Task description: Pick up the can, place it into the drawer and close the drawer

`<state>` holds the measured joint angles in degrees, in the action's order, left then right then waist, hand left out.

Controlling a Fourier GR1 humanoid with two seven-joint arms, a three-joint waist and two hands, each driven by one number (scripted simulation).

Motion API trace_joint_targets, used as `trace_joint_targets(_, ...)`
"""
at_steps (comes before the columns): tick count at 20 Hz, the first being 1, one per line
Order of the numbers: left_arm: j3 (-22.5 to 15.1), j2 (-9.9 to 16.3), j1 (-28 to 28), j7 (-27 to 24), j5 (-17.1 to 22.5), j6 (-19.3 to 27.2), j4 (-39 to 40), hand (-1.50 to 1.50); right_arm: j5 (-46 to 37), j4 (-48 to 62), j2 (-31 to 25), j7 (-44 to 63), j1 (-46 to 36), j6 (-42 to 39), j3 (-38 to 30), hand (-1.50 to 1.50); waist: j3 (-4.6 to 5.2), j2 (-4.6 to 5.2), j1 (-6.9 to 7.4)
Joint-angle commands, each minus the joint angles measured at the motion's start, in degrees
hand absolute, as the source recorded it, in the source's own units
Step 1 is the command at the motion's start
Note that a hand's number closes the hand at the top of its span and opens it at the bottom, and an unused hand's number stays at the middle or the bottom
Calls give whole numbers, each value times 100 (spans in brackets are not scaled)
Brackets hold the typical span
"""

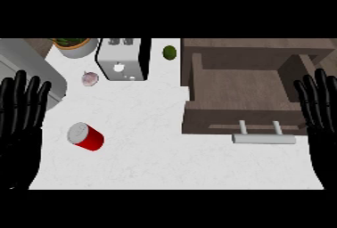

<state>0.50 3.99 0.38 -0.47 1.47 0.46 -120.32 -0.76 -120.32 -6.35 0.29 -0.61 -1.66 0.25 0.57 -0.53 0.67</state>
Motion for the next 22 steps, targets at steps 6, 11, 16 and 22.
trace_joint_targets(6,-1062,960,-74,-294,2345,-3003,-106,-150,-76,-85,98,14,-201,150,3,-150,-5,36,-265)
trace_joint_targets(11,-229,2574,667,189,2931,-4251,589,-150,-80,205,130,1031,607,358,-192,-150,-43,58,-103)
trace_joint_targets(16,745,3407,567,-42,3955,-5313,1378,-150,367,184,-74,1068,660,92,-576,-150,-57,53,-74)
trace_joint_targets(22,822,3624,176,401,4542,-5500,2115,-150,427,-340,-95,1204,981,-13,-685,-150,-58,51,-104)
